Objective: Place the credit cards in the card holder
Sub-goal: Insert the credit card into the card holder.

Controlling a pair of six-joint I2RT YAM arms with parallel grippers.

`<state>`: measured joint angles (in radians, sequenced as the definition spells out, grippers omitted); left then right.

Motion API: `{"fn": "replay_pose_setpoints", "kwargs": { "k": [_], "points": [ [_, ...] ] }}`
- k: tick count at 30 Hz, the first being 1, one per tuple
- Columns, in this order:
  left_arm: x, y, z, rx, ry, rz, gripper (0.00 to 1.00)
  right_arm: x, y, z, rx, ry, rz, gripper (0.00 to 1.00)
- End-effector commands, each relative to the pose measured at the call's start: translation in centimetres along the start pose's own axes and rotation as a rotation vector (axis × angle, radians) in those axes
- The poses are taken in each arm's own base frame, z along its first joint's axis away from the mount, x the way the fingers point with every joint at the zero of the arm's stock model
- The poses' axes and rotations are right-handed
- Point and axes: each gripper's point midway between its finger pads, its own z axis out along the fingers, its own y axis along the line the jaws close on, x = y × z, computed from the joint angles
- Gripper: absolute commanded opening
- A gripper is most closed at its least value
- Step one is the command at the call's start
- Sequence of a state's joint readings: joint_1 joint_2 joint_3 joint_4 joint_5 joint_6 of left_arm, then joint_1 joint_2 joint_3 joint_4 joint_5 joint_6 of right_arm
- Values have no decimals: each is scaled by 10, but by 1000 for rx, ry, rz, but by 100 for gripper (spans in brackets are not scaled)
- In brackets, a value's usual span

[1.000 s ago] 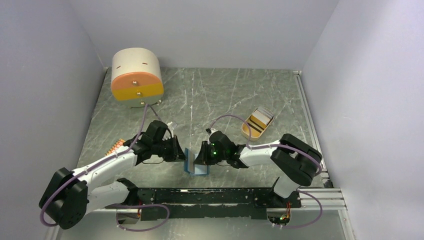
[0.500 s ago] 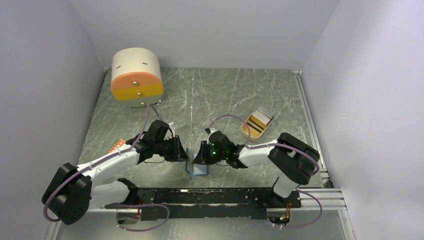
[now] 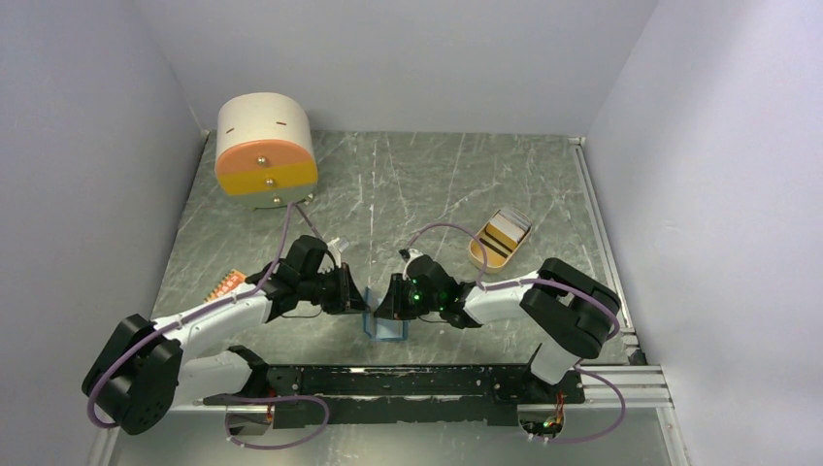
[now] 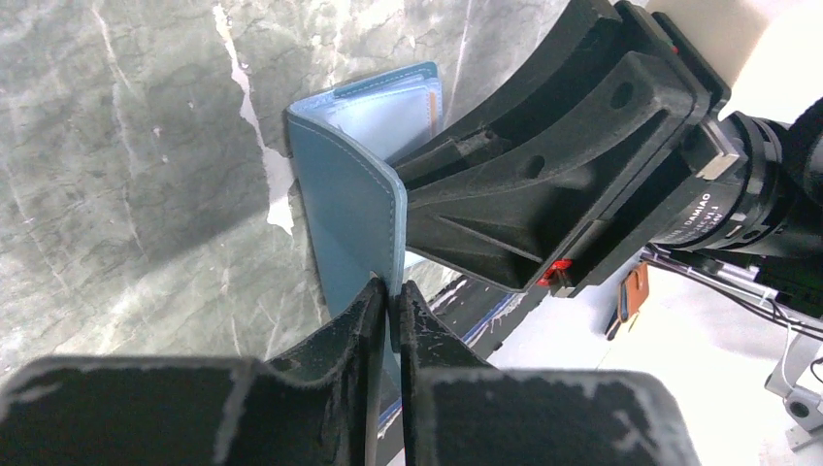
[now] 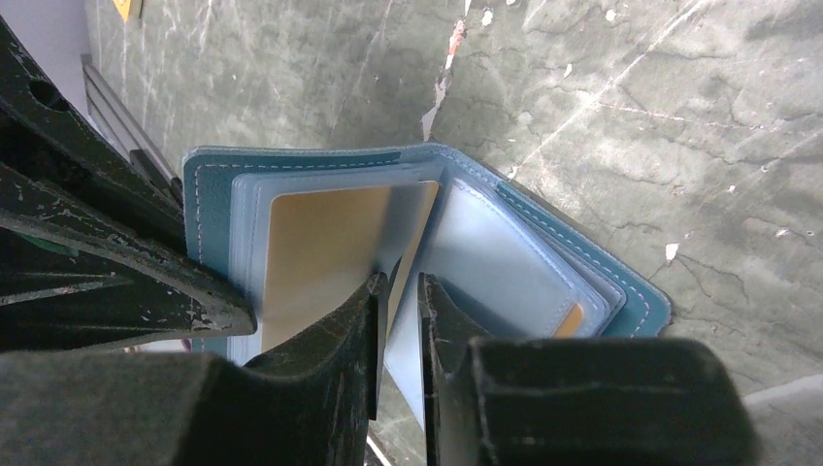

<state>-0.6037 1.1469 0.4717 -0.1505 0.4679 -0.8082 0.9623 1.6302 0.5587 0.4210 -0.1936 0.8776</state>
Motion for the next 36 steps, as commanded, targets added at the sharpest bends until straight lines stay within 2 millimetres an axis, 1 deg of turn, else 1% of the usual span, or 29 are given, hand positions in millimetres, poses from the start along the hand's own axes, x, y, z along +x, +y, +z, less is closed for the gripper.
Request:
{"fn": "replay_pose_setpoints", "kwargs": {
  "k": [1,5,10,13,16,22,27,29,34,36],
  "points": [
    [-3,-19,-3,105,-13,36,15,9,-22,0,70,8,-3,23],
    [-2,-17,-1,100,-7,34,14,8,-21,-1,69,8,-6,23],
    [-1,-13,1,90,-4,36,16,7,-20,-2,68,4,-10,23],
    [-1,-15,1,108,-4,41,16,7,-19,-2,64,4,-7,23],
    [1,-17,1,125,-5,46,18,10,-21,-3,68,10,-1,23],
    [2,-15,2,127,-2,53,16,13,-26,-5,78,11,5,23],
    [6,-13,2,131,6,49,21,13,-27,-4,81,15,6,23],
    [7,-12,1,129,1,48,21,13,-27,-5,85,16,5,23],
    [7,-20,-2,179,-13,53,16,11,-27,-5,88,14,-1,23],
    [6,-19,-2,180,-21,51,14,11,-28,-5,90,14,-3,23]
  ]
}}
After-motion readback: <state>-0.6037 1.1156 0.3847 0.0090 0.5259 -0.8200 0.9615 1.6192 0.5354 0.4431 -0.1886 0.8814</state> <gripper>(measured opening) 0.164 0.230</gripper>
